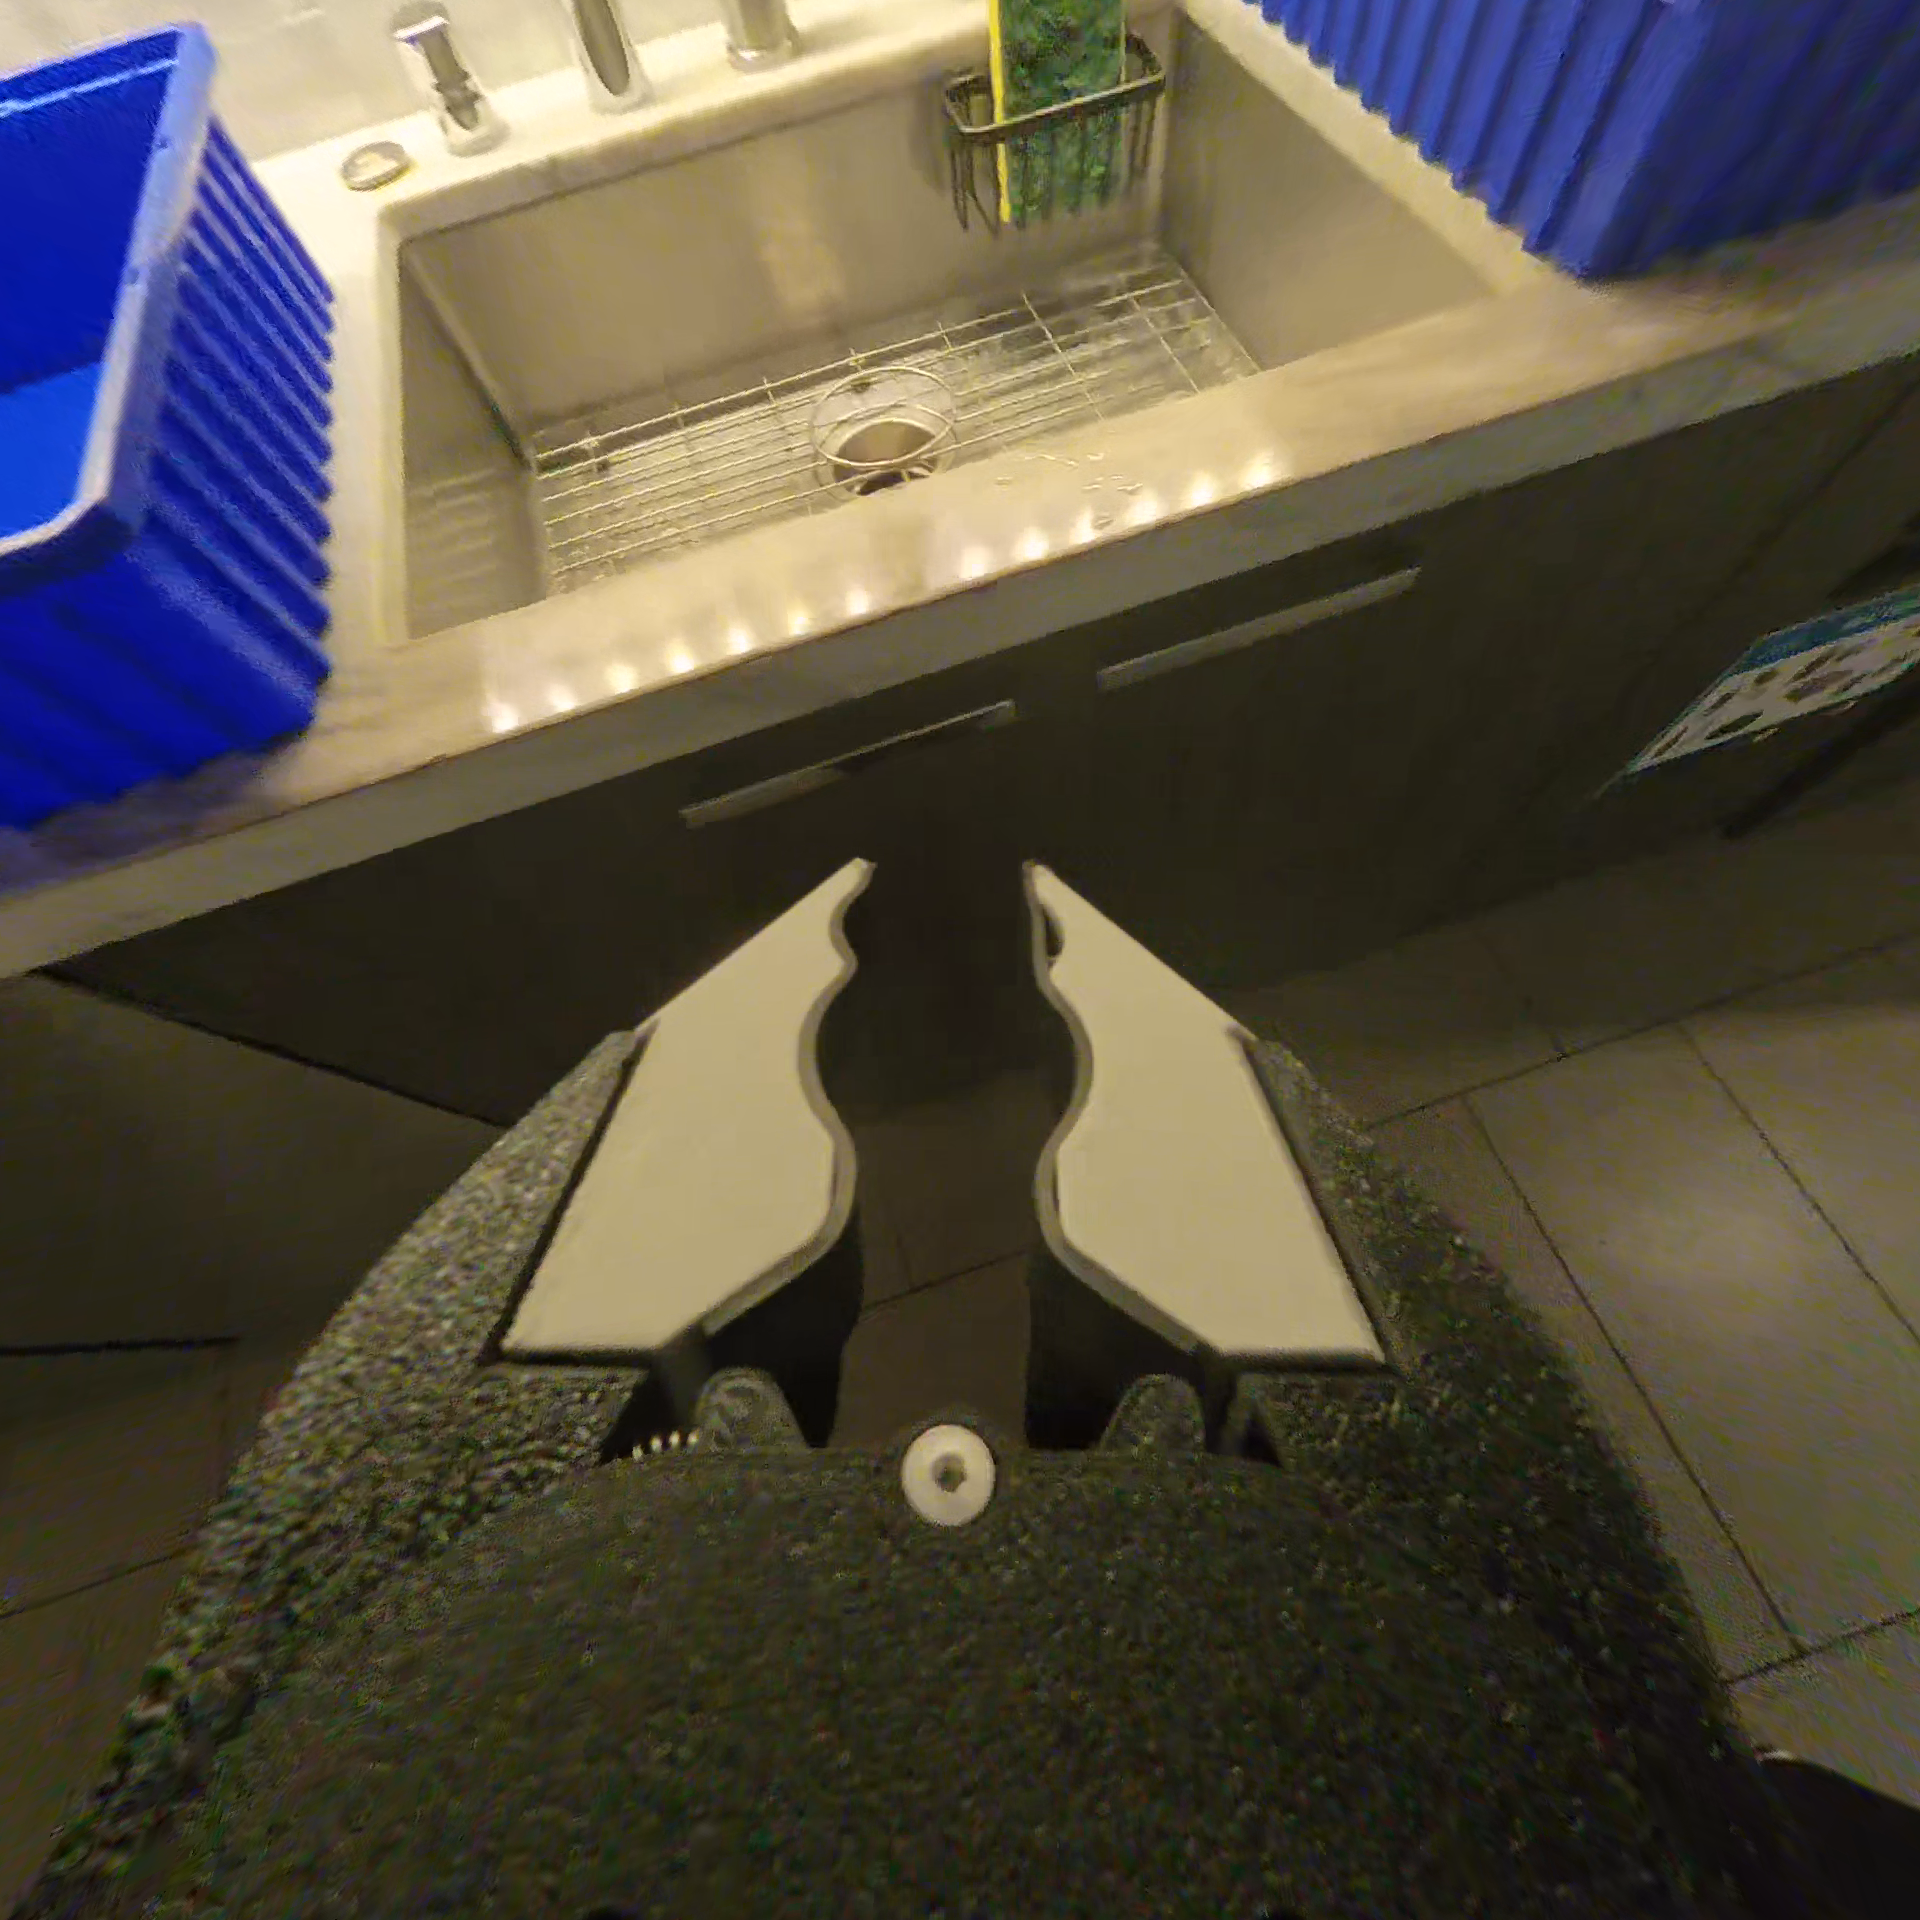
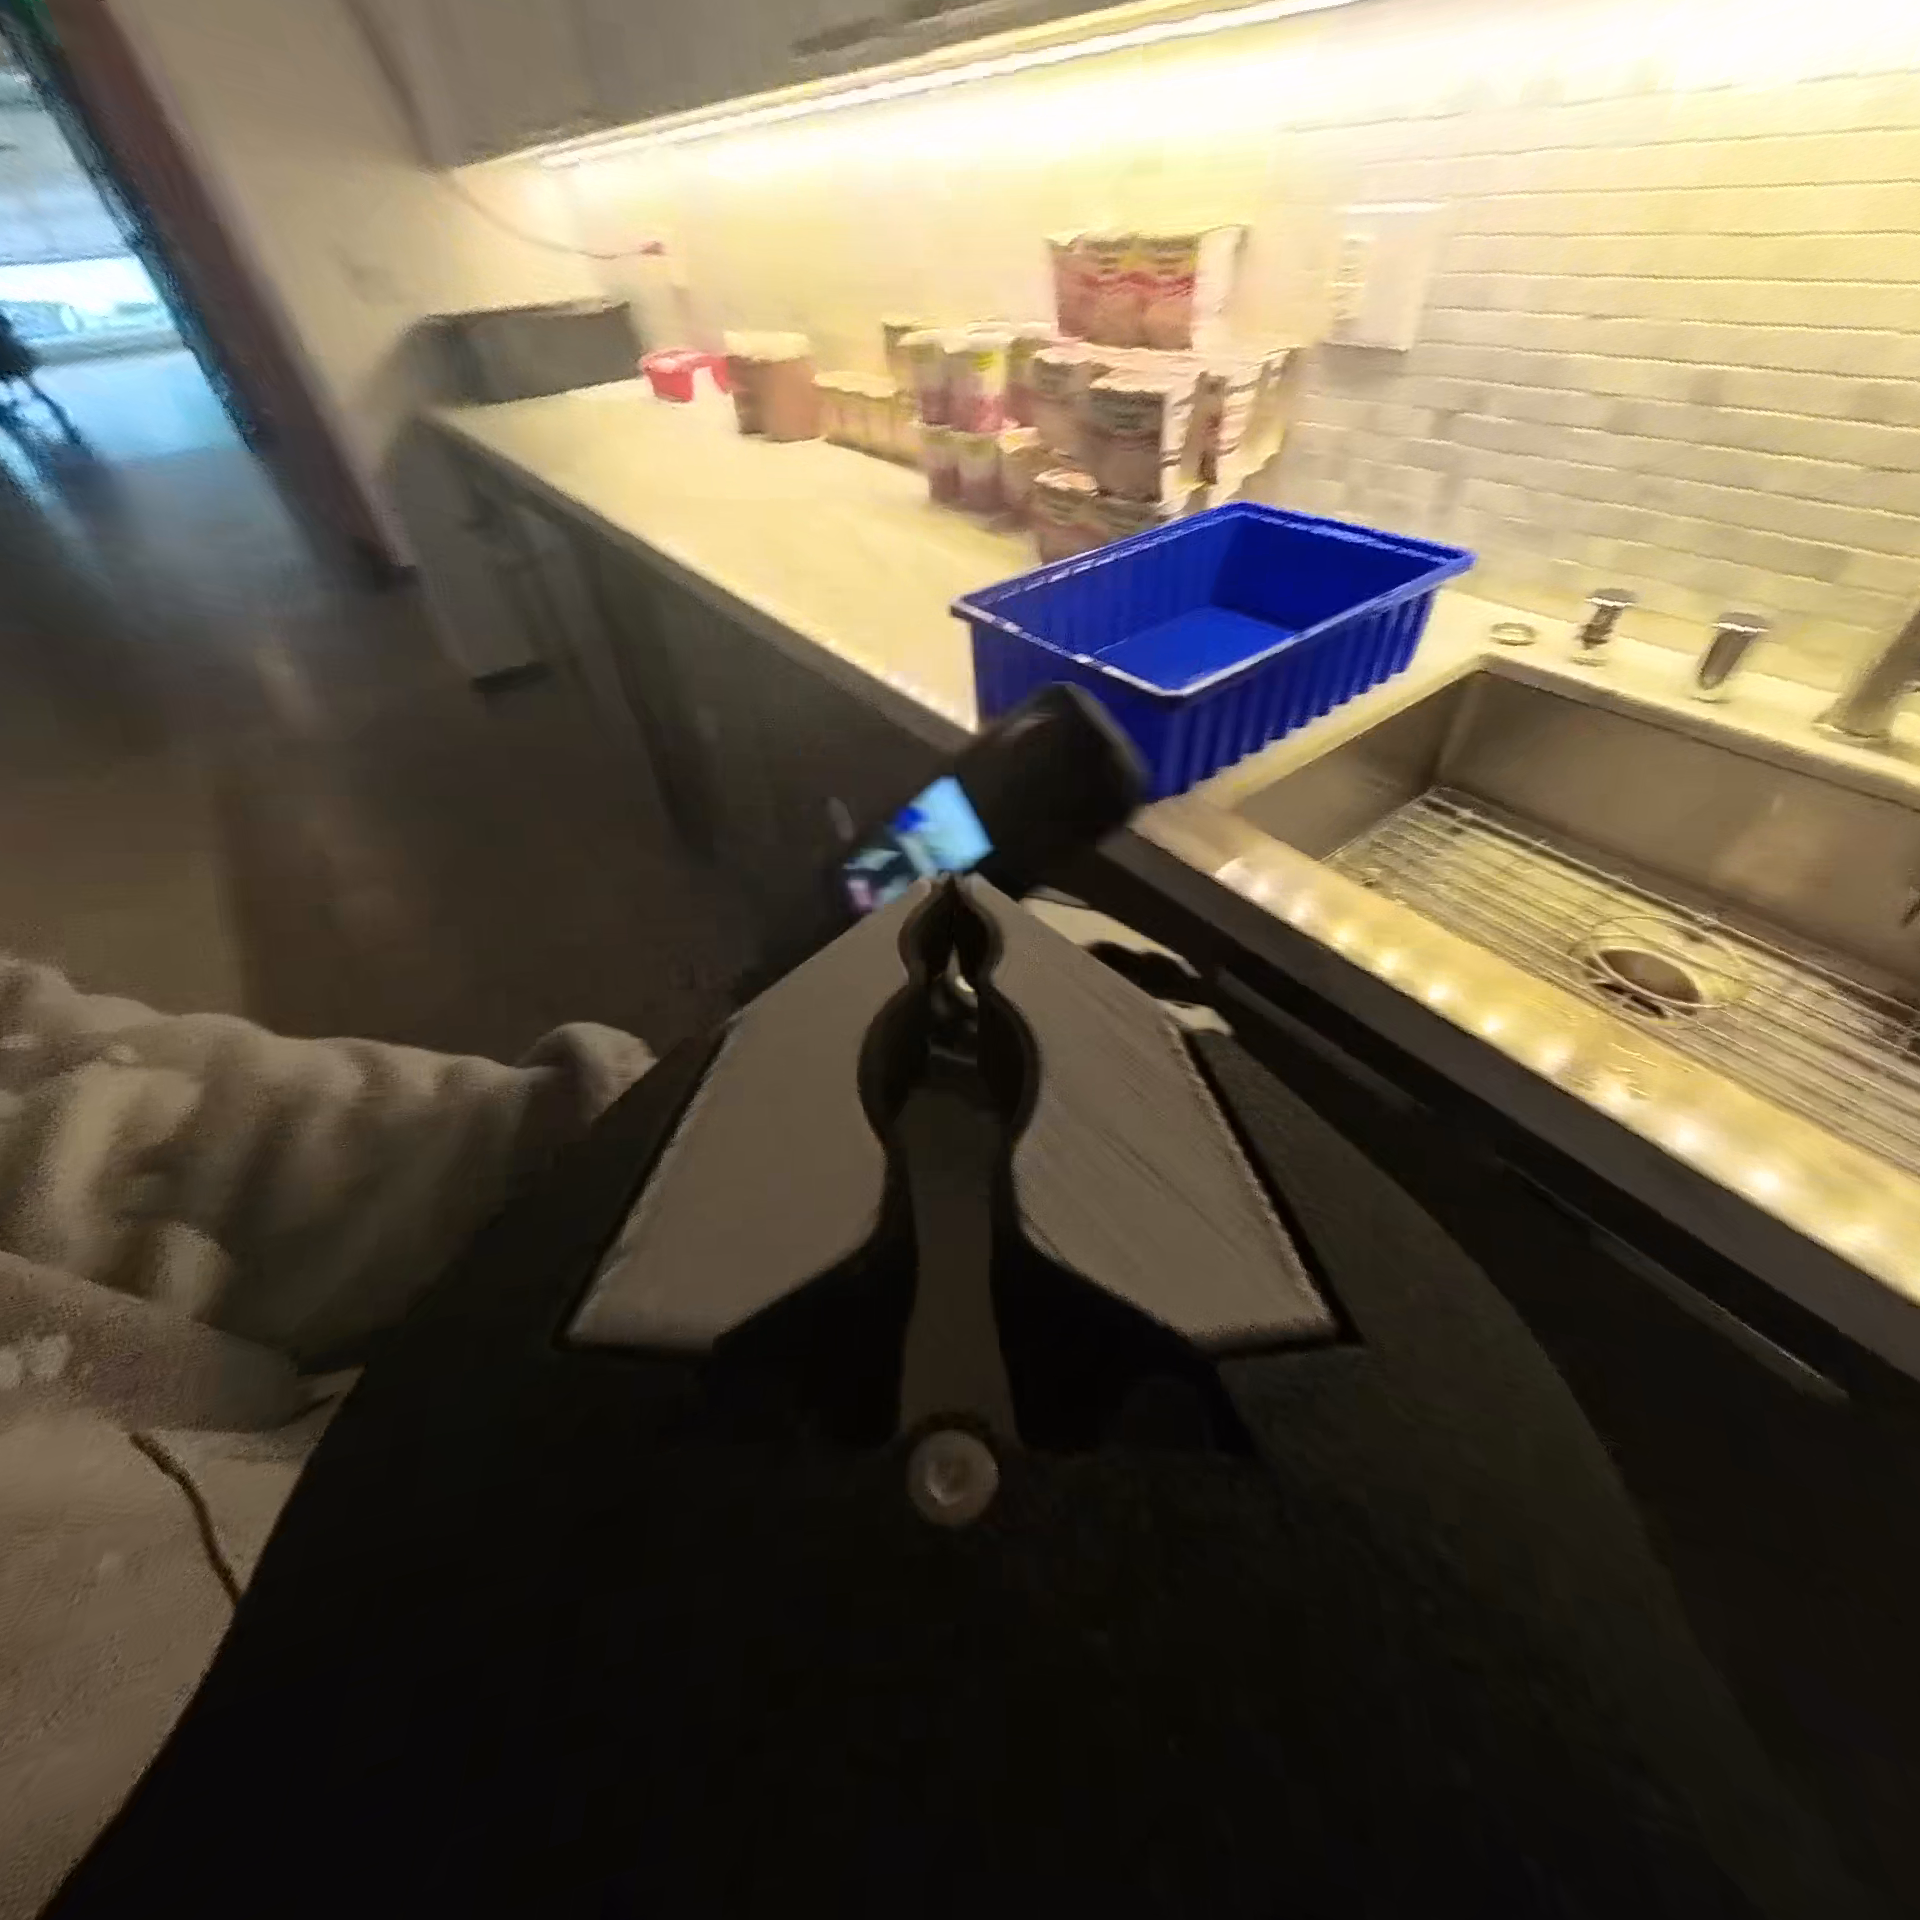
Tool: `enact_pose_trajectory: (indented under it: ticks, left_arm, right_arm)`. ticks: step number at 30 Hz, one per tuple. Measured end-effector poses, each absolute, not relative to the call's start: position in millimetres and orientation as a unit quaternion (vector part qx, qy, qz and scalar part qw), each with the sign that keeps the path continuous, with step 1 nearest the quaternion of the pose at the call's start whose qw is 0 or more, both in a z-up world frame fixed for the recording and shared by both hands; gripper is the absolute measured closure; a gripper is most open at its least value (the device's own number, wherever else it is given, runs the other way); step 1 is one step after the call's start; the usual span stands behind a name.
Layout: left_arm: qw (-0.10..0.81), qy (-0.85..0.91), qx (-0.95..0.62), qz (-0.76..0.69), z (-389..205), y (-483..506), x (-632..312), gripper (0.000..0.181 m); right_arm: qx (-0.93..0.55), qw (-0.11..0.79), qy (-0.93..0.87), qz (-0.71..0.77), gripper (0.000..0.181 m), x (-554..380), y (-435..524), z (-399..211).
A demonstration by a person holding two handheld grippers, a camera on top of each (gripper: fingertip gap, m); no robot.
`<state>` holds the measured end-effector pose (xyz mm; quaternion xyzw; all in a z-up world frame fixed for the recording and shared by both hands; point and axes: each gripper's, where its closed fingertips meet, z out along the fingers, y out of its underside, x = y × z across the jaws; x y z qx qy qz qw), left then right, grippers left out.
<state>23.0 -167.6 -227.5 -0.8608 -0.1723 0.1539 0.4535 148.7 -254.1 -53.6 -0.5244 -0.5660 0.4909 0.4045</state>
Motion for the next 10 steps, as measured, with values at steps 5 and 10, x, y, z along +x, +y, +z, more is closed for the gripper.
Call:
enact_pose_trajectory:
  ticks: [5, 10]
  left_arm:
    - [0.449, -0.143, -0.865, 0.170, -222, -139, 36, 0.175]
    - [0.444, -0.137, -0.868, 0.176, -222, -130, 42, 0.180]
  right_arm:
    - [-0.519, 0.382, -0.608, 0.463, 0.181, 124, -272, -68]
    - [-0.526, 0.353, -0.638, 0.438, 0.181, 119, -279, -91]
